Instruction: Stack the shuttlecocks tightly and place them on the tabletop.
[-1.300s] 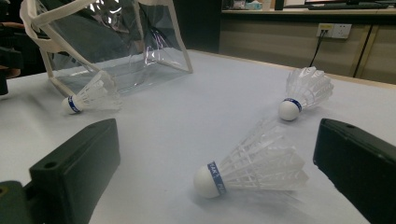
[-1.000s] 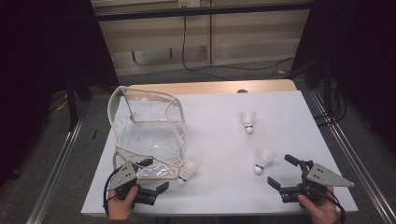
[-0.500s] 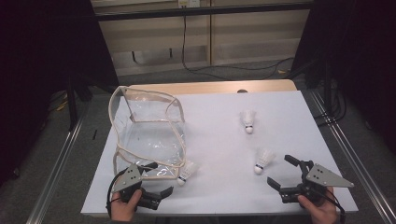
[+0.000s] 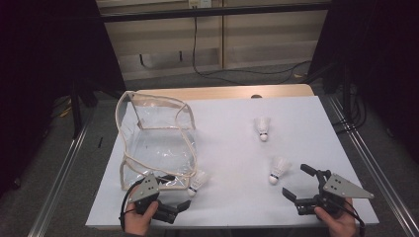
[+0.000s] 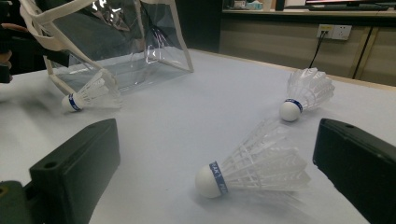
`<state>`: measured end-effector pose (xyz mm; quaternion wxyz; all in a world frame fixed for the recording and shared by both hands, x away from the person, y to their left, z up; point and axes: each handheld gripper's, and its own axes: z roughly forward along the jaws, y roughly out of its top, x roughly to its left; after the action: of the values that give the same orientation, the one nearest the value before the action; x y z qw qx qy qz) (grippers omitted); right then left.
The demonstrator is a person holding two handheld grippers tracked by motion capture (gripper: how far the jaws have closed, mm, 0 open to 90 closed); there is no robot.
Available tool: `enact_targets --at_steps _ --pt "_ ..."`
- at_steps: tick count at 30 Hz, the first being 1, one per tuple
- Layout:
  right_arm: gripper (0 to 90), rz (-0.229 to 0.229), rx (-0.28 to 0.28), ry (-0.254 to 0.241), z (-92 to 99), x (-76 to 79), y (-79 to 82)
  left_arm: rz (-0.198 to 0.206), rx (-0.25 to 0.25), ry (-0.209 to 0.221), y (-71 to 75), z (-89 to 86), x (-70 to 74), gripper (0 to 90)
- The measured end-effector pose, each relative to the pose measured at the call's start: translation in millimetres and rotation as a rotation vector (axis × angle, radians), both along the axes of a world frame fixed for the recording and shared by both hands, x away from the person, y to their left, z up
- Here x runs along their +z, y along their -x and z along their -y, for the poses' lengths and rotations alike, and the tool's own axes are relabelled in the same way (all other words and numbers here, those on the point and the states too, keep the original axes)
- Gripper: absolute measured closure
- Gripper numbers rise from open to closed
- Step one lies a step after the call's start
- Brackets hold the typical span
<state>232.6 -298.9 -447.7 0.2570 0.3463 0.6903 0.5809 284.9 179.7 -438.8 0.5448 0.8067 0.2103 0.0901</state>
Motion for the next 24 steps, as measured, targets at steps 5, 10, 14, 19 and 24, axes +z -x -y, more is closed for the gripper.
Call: enact_targets --at_steps 5,10,14,19,24 --pt "0.4 0.003 0.000 0.001 -0.3 0.0 0.2 -0.005 -0.014 -0.012 0.7 9.0 -0.3 2.5" --pt "0.4 0.002 0.000 0.006 -0.3 0.2 0.6 -0.012 -0.015 -0.003 0.7 11.8 -0.3 2.5" --pt "0.4 0.002 0.000 0.007 -0.3 0.1 0.7 -0.021 -0.006 -0.004 0.4 14.7 -0.9 2.6" --pt "0.4 0.000 -0.002 0.005 -0.2 0.2 0.8 -0.033 0.018 0.028 0.1 19.0 -1.4 2.5" --pt "0.4 0.002 -0.001 0.004 0.0 0.5 1.1 -0.036 0.035 0.048 1.4 21.8 -0.3 2.5"
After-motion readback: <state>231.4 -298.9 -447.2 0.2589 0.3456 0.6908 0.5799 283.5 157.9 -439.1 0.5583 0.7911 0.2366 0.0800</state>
